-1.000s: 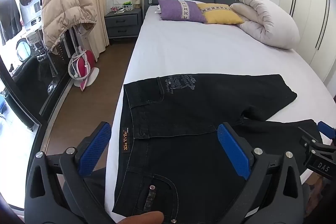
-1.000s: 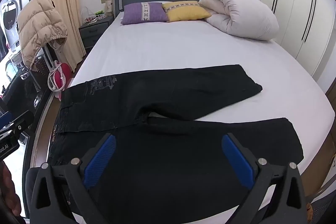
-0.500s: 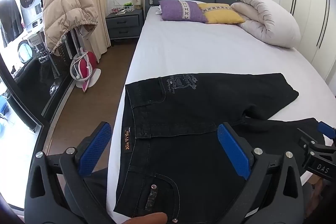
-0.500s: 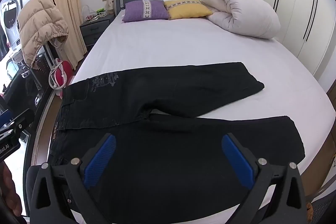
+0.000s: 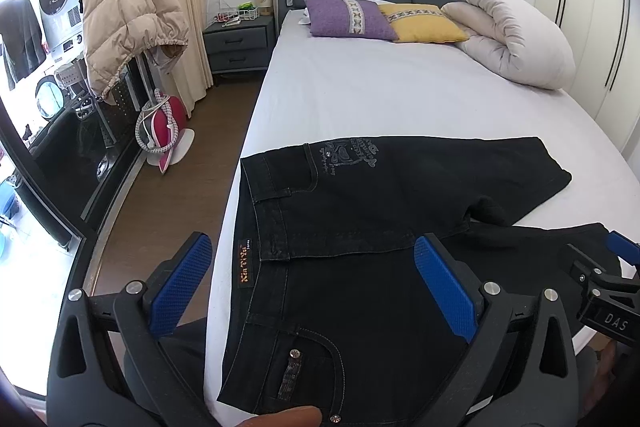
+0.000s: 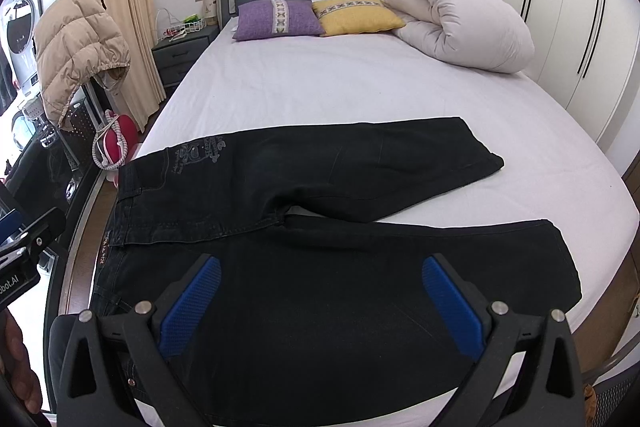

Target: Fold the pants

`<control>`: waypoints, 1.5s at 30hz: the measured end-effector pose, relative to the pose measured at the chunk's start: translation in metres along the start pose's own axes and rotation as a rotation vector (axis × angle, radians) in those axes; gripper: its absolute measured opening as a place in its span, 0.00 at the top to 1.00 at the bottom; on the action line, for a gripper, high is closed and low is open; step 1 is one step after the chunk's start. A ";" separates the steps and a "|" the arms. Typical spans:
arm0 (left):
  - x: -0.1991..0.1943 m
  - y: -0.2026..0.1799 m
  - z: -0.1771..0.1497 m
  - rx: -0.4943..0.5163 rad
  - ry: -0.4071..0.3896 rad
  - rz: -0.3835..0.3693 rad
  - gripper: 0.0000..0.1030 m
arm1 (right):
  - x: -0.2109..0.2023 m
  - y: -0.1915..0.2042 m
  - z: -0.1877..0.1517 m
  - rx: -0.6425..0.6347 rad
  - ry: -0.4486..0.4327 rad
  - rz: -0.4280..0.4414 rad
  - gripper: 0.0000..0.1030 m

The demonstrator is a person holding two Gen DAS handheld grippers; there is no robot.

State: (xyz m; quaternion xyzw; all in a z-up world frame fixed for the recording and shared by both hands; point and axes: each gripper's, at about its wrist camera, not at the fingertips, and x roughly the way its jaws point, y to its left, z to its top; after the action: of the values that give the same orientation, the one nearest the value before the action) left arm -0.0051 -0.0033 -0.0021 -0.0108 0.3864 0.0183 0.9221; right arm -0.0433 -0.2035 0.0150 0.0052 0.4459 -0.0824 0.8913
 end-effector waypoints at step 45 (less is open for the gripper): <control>0.002 -0.001 -0.002 0.010 0.003 0.011 0.00 | 0.000 -0.001 0.001 0.002 0.005 0.003 0.00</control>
State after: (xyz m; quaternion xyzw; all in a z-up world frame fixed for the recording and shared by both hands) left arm -0.0045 -0.0038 -0.0051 -0.0040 0.3879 0.0216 0.9214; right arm -0.0423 -0.2044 0.0154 0.0070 0.4479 -0.0813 0.8903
